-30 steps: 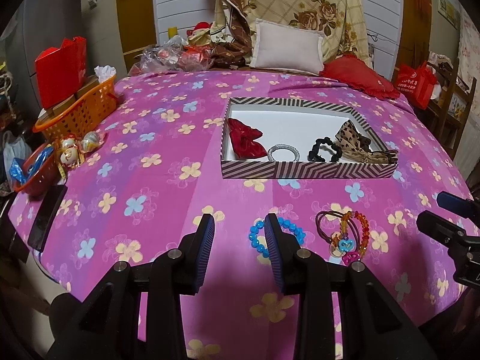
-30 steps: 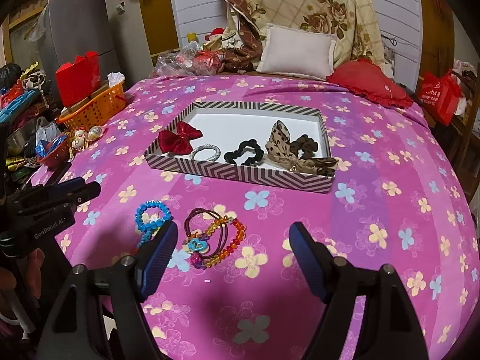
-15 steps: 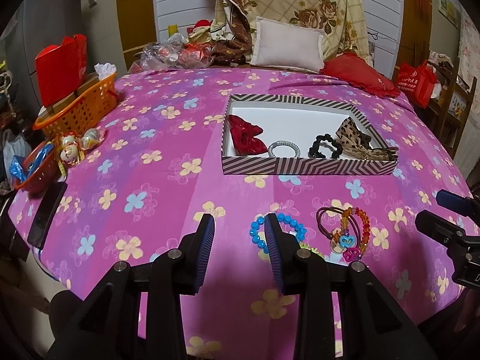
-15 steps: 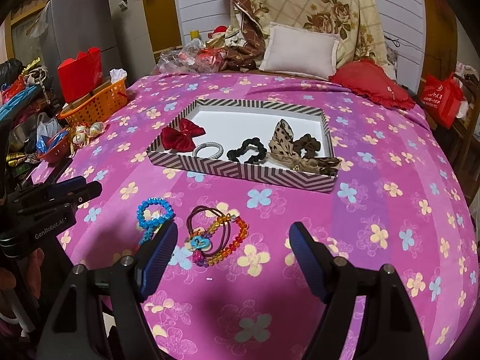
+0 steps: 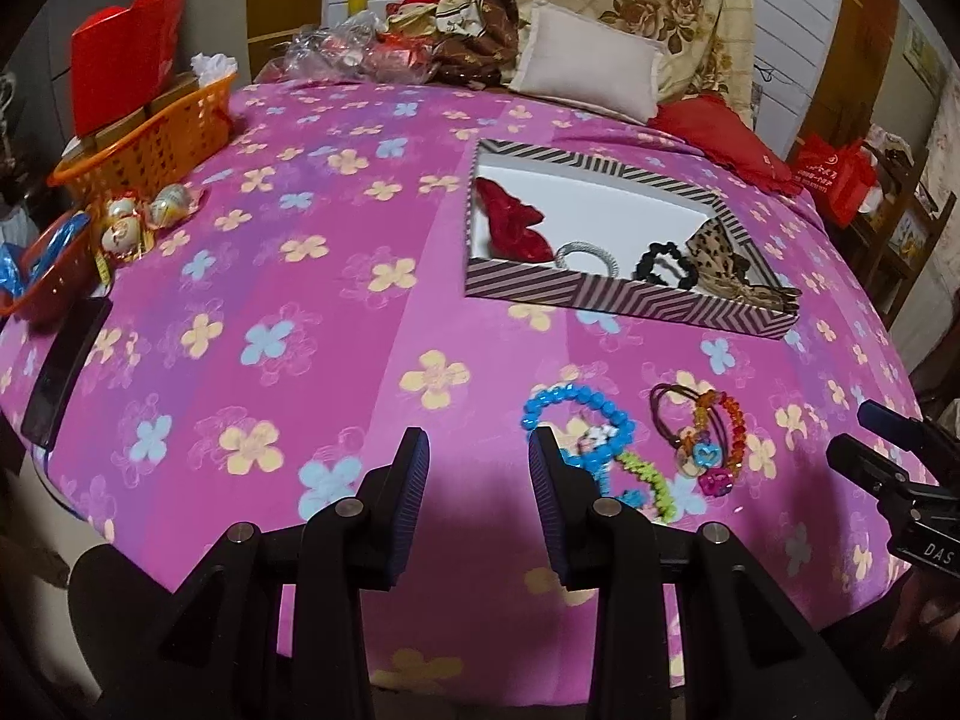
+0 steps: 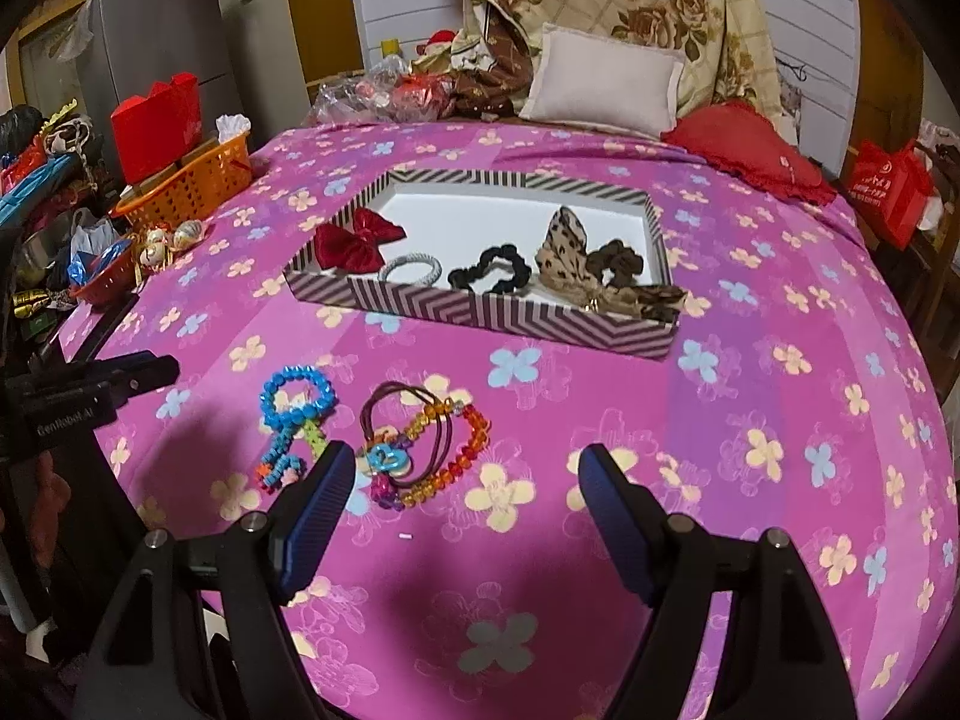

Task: Organize jewelry
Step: 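Withdraw both tools from the tray toward the beaded bracelets on the bedspread, then grasp the blue beaded bracelet with the left gripper while the right grasps the orange beaded bracelet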

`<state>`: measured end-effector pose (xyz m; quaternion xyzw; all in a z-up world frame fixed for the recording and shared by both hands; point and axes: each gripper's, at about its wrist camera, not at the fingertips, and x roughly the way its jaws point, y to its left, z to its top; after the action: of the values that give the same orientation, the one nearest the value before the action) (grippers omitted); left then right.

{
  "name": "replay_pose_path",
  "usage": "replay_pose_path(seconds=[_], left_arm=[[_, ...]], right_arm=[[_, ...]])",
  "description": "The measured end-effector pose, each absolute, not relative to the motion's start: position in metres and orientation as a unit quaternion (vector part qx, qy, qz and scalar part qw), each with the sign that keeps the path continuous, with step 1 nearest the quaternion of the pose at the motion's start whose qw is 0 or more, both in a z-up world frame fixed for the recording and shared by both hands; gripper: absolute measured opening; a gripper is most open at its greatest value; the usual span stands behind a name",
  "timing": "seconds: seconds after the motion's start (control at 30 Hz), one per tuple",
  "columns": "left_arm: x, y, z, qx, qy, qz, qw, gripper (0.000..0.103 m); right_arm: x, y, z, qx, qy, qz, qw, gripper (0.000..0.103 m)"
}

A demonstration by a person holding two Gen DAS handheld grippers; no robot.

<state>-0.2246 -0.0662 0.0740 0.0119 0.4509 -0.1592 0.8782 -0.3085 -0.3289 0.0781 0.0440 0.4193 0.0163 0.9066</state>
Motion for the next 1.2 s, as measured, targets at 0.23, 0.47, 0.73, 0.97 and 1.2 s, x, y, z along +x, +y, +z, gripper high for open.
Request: replay_pose_path(seconds=[0.23,0.47,0.73,0.97,1.2], left_arm=[[-0.219,-0.068,0.064,0.007,0.466,-0.159,0.870,0.009],[-0.211,-0.069,0.058,0.001,0.475,-0.157,0.866,0.009],[-0.205,-0.066,0.051,-0.002,0.478,-0.148,0.866,0.009],[-0.199,-0.075,0.048,0.001,0.479,-0.153,0.864,0.009],[-0.192,-0.088,0.039,0.006,0.489,-0.163,0.857,0.009]], right_arm=[[-0.303,-0.327,0.060,0.034,0.428,0.028,0.903,0.080],[-0.289,-0.333,0.044,0.031,0.436,0.029,0.899,0.069],[-0.269,-0.337,0.031,0.026,0.446,0.028,0.894,0.055],[-0.256,-0.330,0.022,0.013,0.453,0.031,0.891,0.047],[-0.248,-0.329,0.015,0.001,0.460,0.025,0.887,0.041]])
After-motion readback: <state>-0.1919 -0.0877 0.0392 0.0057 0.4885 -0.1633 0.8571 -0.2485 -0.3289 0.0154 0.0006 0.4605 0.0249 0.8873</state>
